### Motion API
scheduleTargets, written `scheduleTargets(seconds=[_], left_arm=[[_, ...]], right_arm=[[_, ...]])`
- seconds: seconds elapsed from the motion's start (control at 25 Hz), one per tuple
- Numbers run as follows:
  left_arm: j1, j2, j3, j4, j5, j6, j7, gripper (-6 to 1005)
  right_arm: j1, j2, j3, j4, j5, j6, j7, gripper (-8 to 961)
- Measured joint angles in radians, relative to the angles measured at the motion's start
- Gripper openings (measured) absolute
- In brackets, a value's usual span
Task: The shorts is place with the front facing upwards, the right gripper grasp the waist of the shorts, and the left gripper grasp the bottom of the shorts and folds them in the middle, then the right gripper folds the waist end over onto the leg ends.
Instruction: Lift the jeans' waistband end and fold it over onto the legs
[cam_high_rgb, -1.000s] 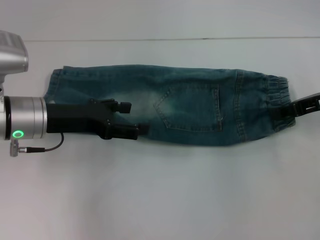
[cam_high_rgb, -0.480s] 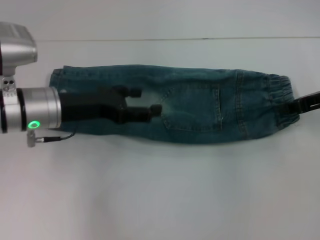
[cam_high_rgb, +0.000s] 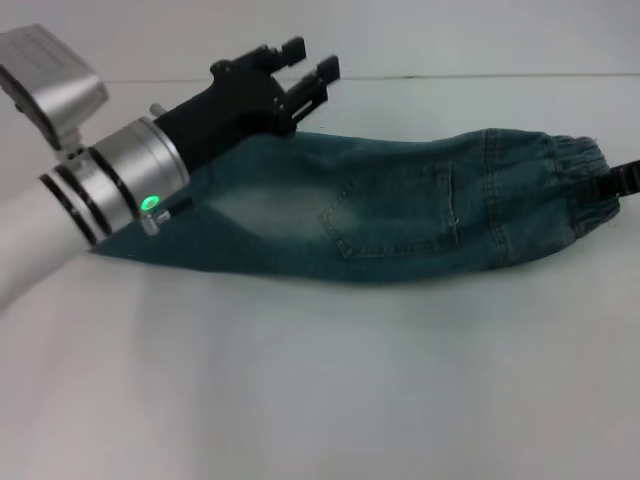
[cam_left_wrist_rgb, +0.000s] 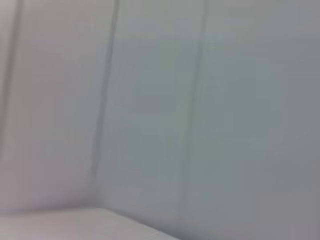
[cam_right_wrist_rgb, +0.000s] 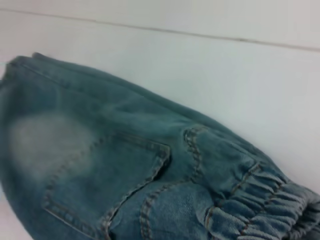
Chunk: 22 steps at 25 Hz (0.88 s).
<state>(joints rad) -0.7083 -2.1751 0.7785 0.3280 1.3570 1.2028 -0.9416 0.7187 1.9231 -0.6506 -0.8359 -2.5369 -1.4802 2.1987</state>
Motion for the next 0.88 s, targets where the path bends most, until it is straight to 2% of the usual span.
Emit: scheduleTargets(seconds=[0.2,0.28,0.32,0.36,0.44,0.52,0.72,0.88], left_arm=[[-0.101,0.000,-0.045,-0.280,-0.294,-0.086,0.528,468],[-0.131,0.000,-0.117,-0.370,-0.341,-0.102,0.725,414],[-0.131,0.000,-0.117,-0.370,-0.341,-0.102,0.725,371],[-0.154,0.000,-0.234,-0.461,-0.350,-0.124,0.957,327],[-0.159,0.000,-0.272,-0.495,-0.348,-0.145,1.072,240],[-0.163,0.000,-0.293,-0.522,-0.342,-0.180,1.159,163],[-0.175,0.000,-0.299,-0.537,-0.293,-0.290,1.183,-5],[-0.177,0.000,-0.304,-0.546,-0.282,-0.337,1.182,-2]], right_arm=[[0.025,-0.009,-0.001,-0.071,0.000,-0.087,0.049,59],[0.038,-0.011,0.003,-0.096,0.000,-0.119,0.060,59],[0.044,-0.011,0.004,-0.110,0.000,-0.137,0.066,60],[0.049,-0.010,0.005,-0.121,0.000,-0.149,0.070,60],[0.061,-0.007,0.005,-0.145,0.005,-0.175,0.077,60],[0.069,-0.006,0.006,-0.165,0.024,-0.196,0.081,60],[0.083,-0.010,0.008,-0.202,0.081,-0.224,0.092,58],[0.091,-0.012,0.010,-0.258,0.122,-0.273,0.105,56]])
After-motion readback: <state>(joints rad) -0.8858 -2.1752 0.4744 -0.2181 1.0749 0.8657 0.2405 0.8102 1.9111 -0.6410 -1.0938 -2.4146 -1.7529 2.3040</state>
